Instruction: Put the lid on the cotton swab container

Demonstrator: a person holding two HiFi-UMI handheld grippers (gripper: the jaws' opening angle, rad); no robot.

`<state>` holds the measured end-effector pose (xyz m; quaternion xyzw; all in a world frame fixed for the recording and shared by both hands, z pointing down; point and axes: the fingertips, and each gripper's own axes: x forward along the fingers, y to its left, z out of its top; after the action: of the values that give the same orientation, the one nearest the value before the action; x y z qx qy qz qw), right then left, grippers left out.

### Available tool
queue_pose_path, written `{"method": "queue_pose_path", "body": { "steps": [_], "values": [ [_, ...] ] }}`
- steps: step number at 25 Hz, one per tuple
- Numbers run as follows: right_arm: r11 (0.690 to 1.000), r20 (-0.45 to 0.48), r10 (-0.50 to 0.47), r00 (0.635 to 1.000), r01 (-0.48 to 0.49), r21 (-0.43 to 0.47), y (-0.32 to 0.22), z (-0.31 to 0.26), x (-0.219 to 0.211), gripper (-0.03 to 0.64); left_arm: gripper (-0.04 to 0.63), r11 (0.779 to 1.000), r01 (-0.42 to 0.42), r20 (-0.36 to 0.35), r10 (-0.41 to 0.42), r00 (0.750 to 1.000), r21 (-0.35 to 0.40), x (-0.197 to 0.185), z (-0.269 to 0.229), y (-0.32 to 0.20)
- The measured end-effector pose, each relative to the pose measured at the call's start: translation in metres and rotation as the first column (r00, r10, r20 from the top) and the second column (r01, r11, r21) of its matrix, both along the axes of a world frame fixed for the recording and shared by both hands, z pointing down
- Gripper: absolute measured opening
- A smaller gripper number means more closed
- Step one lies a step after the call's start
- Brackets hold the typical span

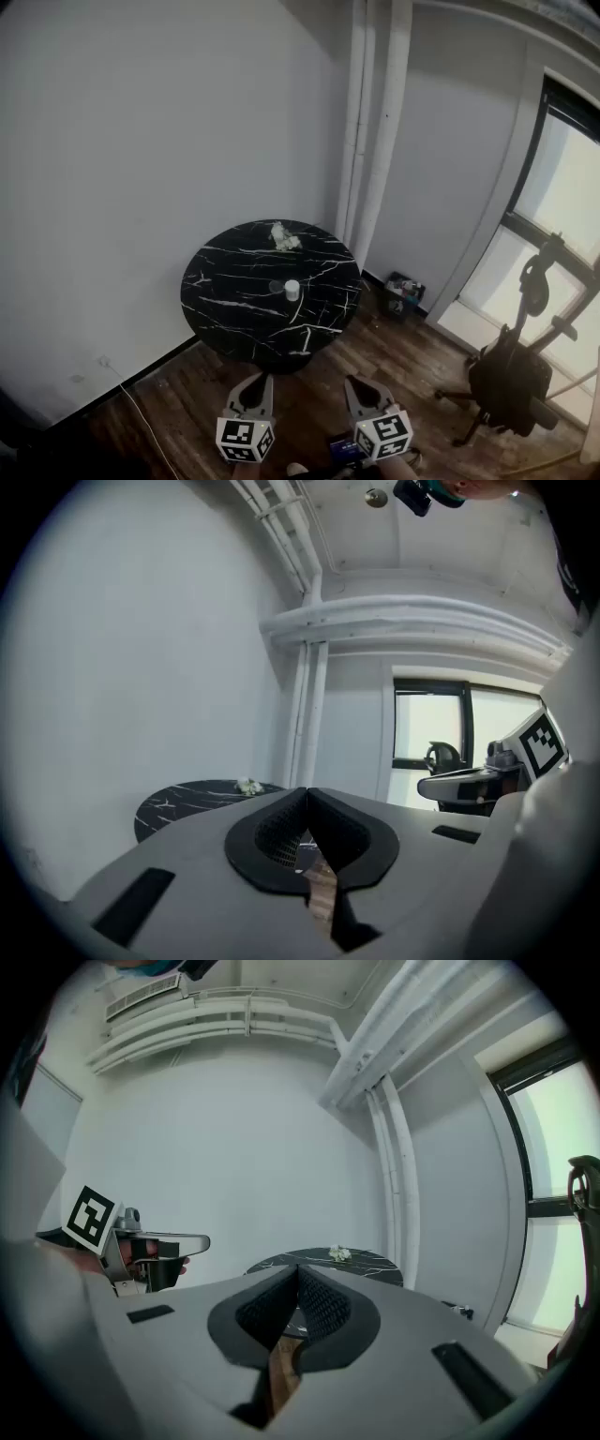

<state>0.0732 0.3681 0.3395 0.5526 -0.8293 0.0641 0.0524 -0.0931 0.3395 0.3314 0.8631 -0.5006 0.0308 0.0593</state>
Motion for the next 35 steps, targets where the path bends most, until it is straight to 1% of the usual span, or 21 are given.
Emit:
{"method": "queue_pose_path", "body": {
  "steps": [5, 11, 15, 19, 23, 28, 31, 35],
  "values": [
    [1.0, -0.004, 0.006, 1.0, -0.006, -0.01, 0.002, 0.004, -0.006, 0.017, 0.015, 0.999, 0.02, 0.01, -0.02, 1.0, 0.027, -0.011, -0.008, 0.006],
    [1.0, -0.004, 0.007, 1.0, -0.007, -0.003, -0.004, 0.002, -0.018, 0.017, 0.015, 0.999, 0.034, 0.009, -0.034, 0.999, 0.016, -0.026, -0.004, 0.004],
    [0.999, 0.049, 0.025, 0.999, -0.026, 0.027, -0.003, -0.004, -0.02, 0.017, 0.015, 1.0, 0.0, 0.007, 0.0, 1.0, -0.002, -0.027, 0.002, 0.002],
    [0.999, 0.049, 0.044, 0.998, -0.045, 0.021, -0.005, -0.002, -0.021, 0.018, 0.015, 1.0, -0.022, 0.019, 0.023, 1.0, -0.02, -0.025, 0.006, -0.003],
    [0.998, 0.051, 0.061, 0.997, -0.063, 0.025, -0.01, -0.003, -0.016, 0.018, 0.015, 0.998, -0.053, -0.007, 0.053, 0.999, -0.024, -0.022, 0.009, -0.007],
    [0.996, 0.069, 0.083, 0.994, -0.085, 0.024, -0.032, -0.005, -0.008, 0.018, 0.015, 0.997, -0.064, -0.009, 0.064, 0.998, -0.033, -0.019, 0.013, -0.028],
    [0.997, 0.075, 0.064, 0.995, -0.066, 0.028, -0.053, -0.004, -0.012, 0.018, 0.015, 0.997, -0.067, 0.009, 0.068, 0.998, -0.037, -0.018, 0.018, -0.048],
    [0.998, 0.058, 0.046, 0.997, -0.048, 0.03, -0.088, -0.003, -0.02, 0.017, 0.014, 0.997, -0.062, 0.028, 0.063, 0.998, -0.048, -0.021, 0.022, -0.082]
  ]
}}
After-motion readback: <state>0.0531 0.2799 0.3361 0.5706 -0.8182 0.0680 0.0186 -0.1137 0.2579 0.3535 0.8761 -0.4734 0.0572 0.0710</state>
